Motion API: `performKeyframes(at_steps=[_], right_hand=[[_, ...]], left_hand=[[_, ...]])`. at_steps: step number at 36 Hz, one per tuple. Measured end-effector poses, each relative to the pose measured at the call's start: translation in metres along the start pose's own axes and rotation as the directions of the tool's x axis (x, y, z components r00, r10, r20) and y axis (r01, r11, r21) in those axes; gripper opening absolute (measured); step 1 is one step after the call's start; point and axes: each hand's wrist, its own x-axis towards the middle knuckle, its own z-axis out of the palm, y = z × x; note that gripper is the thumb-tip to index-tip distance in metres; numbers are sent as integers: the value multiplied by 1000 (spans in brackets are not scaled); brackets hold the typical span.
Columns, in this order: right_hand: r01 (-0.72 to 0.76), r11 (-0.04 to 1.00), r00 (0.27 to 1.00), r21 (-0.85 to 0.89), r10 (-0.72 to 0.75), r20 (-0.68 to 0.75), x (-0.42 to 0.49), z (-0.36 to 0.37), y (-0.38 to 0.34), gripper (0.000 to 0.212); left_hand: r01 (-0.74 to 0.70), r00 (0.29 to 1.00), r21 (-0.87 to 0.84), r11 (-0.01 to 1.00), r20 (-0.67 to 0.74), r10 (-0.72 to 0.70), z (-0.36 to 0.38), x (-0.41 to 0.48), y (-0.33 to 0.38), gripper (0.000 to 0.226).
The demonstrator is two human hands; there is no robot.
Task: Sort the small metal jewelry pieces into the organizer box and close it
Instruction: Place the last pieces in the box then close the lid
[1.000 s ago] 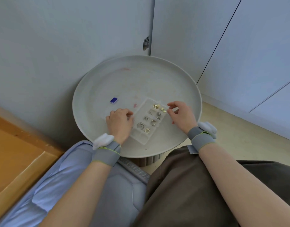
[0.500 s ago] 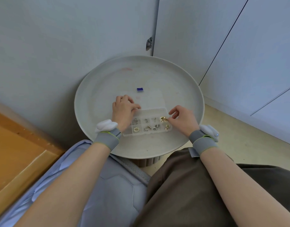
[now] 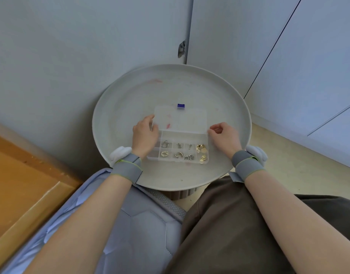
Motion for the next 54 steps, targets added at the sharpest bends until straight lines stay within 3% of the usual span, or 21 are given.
performKeyframes(at_steps=[6,11,13,17,21,28,34,37,39,41,44,48,54], right_hand=[[-112,969,992,220,97,77,7,4,0,30],[-73,959,996,272,57,66,6,3,-2,48],[-42,956,998,292,26,59,4,2,-4,49],[59,964,998,259,-64,11,0,0,-6,39],[140,963,990,231,-144,1,-6,-3,-7,30],[96,948,994,302,-106,19,-10,-8,-6,36],[-3,936,997,351,-23,71,-19,-11,-9,40],[-46,944,992,328,6,123,-20,-12,-6,21],[-49,954,988,295,2,157,-22,-13,-1,9],[-15,972,984,234,-27,175,-24,-15,5,13],[39,985,973,169,-76,219,-28,-18,9,24],[112,994,953,-7,-106,284,-31,-18,8,37],[88,996,949,35,-94,301,-30,-18,6,34]], left_hand=[[121,991,-133,984,66,-113,-1,3,2,44],[155,988,-269,950,45,-148,-4,7,0,57],[124,992,-300,946,13,-126,-7,6,0,63],[-19,999,-301,953,-43,7,-12,0,0,53],[-51,998,-301,952,-39,41,-18,-6,1,48],[-120,993,-141,983,-24,117,-38,-15,-10,49],[15,994,-367,930,108,26,-44,-31,-9,52],[97,989,-447,889,147,-34,-43,-37,-5,42],[89,988,-384,919,152,-32,-41,-41,-7,37],[36,987,-248,968,162,5,-40,-44,-10,33],[-51,968,-137,989,238,83,-37,-47,-15,44],[-90,934,-131,987,333,129,-38,-47,-19,59],[-135,930,-106,985,331,163,-32,-43,-18,56]])
